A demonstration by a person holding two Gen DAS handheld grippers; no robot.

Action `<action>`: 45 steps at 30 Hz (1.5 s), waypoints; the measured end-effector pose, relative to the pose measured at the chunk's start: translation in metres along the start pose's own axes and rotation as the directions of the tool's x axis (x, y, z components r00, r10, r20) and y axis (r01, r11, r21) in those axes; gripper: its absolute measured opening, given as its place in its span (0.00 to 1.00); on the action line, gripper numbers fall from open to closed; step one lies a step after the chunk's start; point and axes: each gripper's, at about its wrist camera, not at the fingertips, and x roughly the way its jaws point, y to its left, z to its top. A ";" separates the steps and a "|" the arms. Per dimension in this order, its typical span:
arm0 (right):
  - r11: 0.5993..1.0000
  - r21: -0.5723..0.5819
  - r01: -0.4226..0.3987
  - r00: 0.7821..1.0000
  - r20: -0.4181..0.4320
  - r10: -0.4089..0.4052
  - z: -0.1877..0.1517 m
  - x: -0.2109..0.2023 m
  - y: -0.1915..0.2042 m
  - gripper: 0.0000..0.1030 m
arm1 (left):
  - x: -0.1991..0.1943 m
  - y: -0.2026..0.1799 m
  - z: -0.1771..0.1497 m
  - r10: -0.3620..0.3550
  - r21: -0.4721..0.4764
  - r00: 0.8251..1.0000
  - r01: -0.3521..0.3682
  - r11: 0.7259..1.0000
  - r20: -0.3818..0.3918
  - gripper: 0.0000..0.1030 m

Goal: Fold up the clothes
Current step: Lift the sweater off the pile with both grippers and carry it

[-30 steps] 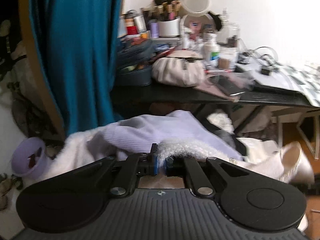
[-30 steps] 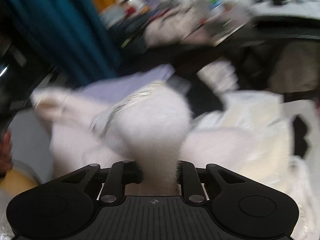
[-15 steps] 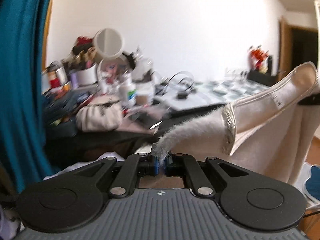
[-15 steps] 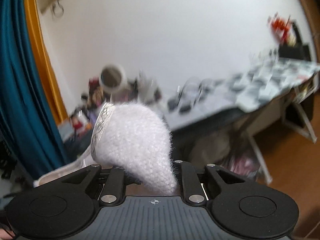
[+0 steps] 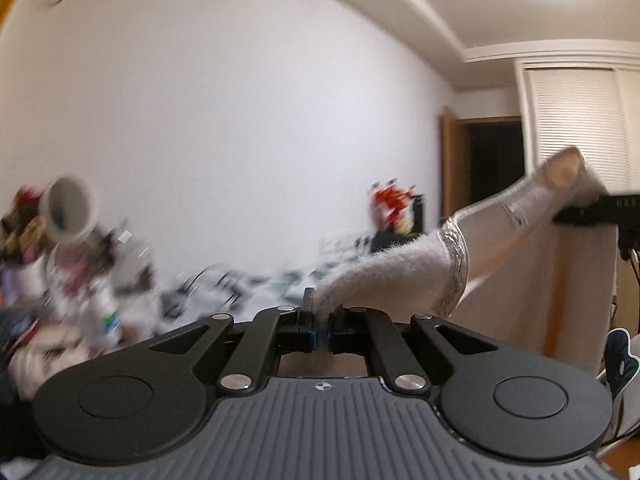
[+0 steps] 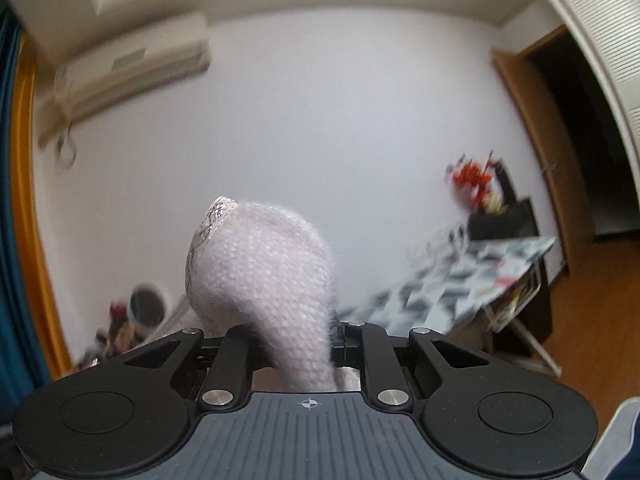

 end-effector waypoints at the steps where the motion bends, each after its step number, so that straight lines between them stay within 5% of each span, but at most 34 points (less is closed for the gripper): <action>1: 1.000 0.012 -0.006 0.999 0.032 0.006 0.012 -0.006 -0.019 0.14 | 0.014 -0.016 0.003 -0.012 0.019 1.000 0.012 1.000 0.012 0.05; 5: 0.997 -0.047 -0.054 0.993 0.105 0.059 0.067 -0.013 -0.094 0.14 | 0.080 -0.086 0.008 0.001 0.044 1.000 -0.001 0.999 -0.002 0.05; 12: 0.994 -0.106 -0.019 0.997 0.076 0.027 0.142 0.014 -0.211 0.14 | 0.187 -0.192 0.005 -0.026 -0.034 0.999 0.025 0.999 -0.030 0.05; 24: 0.987 -0.092 0.133 0.989 0.077 -0.127 0.195 0.013 -0.340 0.14 | 0.261 -0.282 0.028 -0.127 0.008 0.991 0.127 0.992 0.043 0.05; 36: 0.977 0.015 0.215 0.975 0.057 -0.215 0.178 0.036 -0.431 0.14 | 0.329 -0.303 0.052 -0.166 0.086 0.986 0.163 0.983 0.030 0.04; 45: 0.982 0.070 0.178 0.984 0.006 -0.179 0.148 0.181 -0.451 0.14 | 0.414 -0.239 0.061 -0.182 0.009 0.981 0.182 0.983 0.074 0.05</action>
